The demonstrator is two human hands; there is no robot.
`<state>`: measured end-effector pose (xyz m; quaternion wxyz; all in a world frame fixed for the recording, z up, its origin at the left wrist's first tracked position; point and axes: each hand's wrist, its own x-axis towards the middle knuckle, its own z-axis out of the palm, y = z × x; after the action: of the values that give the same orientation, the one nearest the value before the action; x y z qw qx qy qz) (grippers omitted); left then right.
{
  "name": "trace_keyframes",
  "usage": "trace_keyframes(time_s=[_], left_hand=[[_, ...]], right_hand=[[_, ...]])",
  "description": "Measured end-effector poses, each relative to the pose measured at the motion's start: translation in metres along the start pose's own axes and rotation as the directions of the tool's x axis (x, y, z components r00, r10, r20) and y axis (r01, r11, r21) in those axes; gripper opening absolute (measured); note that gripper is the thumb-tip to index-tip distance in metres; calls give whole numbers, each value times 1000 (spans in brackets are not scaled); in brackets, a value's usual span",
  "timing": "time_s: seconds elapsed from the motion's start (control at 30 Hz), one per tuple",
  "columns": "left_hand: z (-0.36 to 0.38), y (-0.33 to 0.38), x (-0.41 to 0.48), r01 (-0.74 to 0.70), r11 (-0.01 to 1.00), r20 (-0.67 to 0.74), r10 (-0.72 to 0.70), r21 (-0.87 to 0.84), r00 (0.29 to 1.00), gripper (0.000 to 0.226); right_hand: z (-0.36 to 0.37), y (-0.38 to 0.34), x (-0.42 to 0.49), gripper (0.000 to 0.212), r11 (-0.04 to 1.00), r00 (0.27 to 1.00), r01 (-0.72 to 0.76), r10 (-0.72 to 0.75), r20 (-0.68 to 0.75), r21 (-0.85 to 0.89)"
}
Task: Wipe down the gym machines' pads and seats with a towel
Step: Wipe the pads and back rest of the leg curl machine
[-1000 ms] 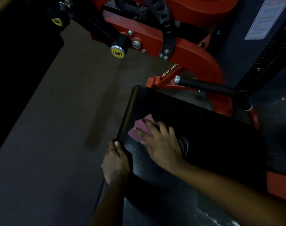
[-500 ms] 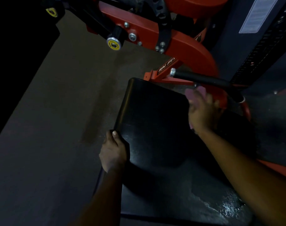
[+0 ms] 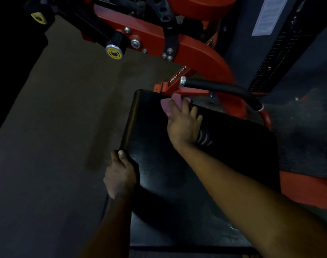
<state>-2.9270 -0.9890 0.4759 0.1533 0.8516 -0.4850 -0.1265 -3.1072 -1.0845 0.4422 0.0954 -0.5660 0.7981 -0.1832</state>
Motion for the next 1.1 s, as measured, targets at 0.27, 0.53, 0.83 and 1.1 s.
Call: trace_keyframes(time_s=[0.27,0.53,0.83,1.1], left_hand=[[1,-5,-1,-54,999,-20,54,5,998,40],[8,-13,3,-92,996,-67,93,15,993,55],[-8,-37,-55,-349,937,-73,350,30,934,28],[-15,-88,-198,-414,894,186,442,-171,878,35]], right_hand=[[-21,142,-27,48,960,961,-275,275,-7,-42],[-25,101,-152,53,984,996,-90,87,-28,-156],[-33,103,-251,56,956,991,133,-131,25,-260],[-36,103,-253,51,963,987,154,-162,-20,-220]])
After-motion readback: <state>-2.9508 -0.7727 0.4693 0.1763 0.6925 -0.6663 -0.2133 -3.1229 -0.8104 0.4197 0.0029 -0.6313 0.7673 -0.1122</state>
